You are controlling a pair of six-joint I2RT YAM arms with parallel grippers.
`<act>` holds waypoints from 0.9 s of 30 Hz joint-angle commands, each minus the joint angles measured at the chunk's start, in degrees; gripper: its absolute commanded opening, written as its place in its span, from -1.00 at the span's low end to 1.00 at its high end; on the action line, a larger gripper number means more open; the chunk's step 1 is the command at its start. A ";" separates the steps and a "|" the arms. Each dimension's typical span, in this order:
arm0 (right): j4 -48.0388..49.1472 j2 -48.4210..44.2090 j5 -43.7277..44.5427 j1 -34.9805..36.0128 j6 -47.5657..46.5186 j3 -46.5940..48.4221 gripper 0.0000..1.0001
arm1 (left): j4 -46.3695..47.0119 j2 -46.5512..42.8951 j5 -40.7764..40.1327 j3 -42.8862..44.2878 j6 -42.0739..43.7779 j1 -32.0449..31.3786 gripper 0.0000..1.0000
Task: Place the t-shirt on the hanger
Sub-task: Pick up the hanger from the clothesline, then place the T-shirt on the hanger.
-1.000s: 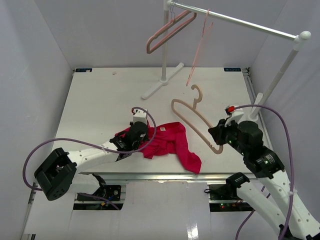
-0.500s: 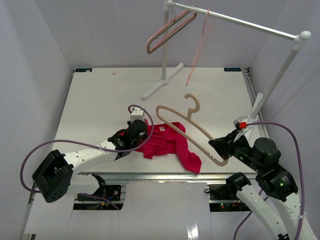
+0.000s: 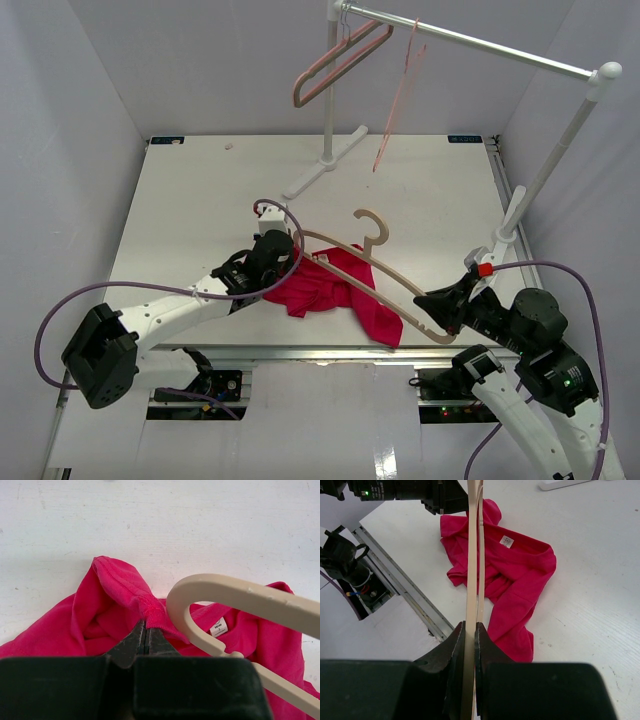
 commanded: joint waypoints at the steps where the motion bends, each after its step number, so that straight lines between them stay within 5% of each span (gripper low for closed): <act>1: 1.51 -1.09 -2.14 0.12 -1.58 0.26 -0.84 | -3.33 -0.38 0.35 3.68 -1.46 0.64 -1.00; 27: -4.53 -2.32 -0.24 -0.22 -5.25 4.74 -0.84 | -7.16 -0.02 7.18 7.04 -3.58 5.61 -1.00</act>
